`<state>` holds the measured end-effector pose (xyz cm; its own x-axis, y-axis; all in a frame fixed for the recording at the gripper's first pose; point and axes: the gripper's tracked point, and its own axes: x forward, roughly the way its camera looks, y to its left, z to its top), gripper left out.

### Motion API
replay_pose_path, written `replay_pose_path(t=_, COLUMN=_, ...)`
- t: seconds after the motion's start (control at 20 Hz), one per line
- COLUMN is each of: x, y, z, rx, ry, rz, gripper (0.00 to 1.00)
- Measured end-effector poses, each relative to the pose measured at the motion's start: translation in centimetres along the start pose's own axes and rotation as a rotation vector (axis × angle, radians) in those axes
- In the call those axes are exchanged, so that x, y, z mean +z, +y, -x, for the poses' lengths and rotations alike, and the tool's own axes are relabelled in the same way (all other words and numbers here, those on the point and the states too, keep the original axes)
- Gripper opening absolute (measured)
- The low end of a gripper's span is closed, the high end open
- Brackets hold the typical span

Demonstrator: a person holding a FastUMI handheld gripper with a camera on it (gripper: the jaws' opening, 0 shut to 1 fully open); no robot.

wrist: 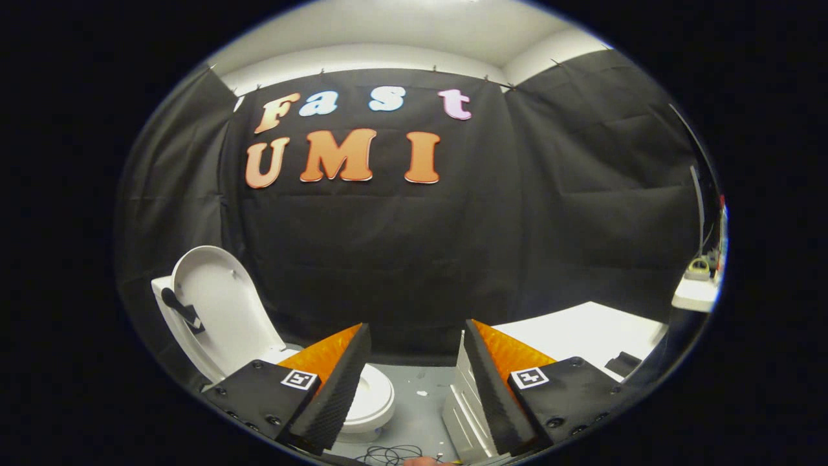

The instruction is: Open the toilet lid.

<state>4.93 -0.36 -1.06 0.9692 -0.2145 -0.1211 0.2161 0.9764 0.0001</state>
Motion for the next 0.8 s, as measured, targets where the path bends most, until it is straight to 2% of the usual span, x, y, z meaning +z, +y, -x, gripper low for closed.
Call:
replay_pose_path(t=0.3, x=-1.1, y=-4.5, z=-0.4, rx=-0.125, ry=-0.015, rz=-0.012, gripper=0.93)
replay_pose_path(t=0.8, x=-1.1, y=-2.6, z=-0.5, rx=-0.083, ry=-0.035, rz=0.066, gripper=0.95)
